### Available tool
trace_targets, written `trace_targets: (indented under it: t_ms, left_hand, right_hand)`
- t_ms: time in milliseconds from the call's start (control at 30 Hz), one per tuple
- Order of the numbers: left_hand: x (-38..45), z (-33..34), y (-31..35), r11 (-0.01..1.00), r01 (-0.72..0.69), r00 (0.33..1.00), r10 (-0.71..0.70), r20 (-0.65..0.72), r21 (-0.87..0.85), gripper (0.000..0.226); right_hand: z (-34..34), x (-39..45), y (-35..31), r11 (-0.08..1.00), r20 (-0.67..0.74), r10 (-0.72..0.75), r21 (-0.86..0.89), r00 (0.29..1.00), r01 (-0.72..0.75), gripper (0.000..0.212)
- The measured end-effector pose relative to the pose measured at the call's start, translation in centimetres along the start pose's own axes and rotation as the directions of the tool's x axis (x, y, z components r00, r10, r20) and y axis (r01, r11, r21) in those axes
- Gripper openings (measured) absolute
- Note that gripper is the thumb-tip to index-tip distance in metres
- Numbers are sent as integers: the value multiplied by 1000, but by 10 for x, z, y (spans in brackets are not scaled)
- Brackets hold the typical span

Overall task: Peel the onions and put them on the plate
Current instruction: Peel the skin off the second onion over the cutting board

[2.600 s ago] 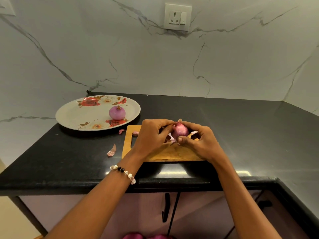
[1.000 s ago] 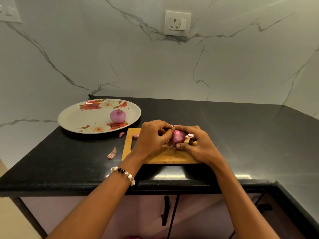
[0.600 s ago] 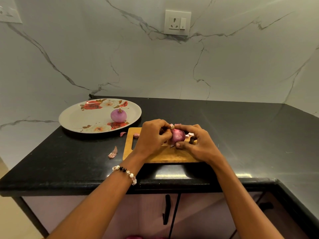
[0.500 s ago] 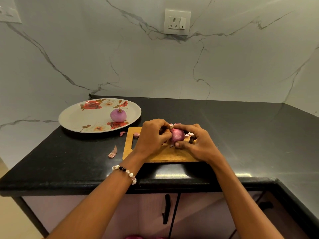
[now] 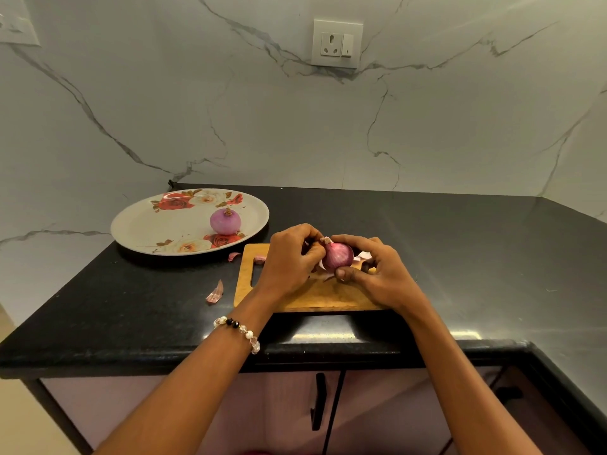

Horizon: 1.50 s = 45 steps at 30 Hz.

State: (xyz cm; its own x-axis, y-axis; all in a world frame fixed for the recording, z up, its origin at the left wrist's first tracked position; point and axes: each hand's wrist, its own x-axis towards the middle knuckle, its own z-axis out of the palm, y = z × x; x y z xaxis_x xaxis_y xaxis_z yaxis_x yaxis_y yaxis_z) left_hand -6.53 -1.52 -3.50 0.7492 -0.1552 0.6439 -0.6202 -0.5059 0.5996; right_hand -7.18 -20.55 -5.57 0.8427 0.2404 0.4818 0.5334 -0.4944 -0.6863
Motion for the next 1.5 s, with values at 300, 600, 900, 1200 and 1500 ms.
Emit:
trace_targets:
  t_ms: [300,600,900,1200,1500]
  left_hand:
    - [3,-1,-1,979,135,982,-153,-109,-155,11]
    - [2,0,-3,995,42,989,-54,-137,-89,15]
    - [1,1,-5,992,-109,987,115,-114,60,16]
    - [0,3,-8,989,-133,990,136,-40,70,20]
    - [0,1,-3,998,-63,997,64,-39,13,10]
  right_hand:
    - [-1,0,3,999,-23,-1,47,1000,2,53]
    - [-1,0,2,998,-56,7,70,998,-3,55]
    - [0,1,6,1000,-40,4,18,999,-3,52]
    - [0,1,5,1000,-55,7,-26,998,-8,53]
    - [1,-1,0,994,-64,-53,-103,997,46,59]
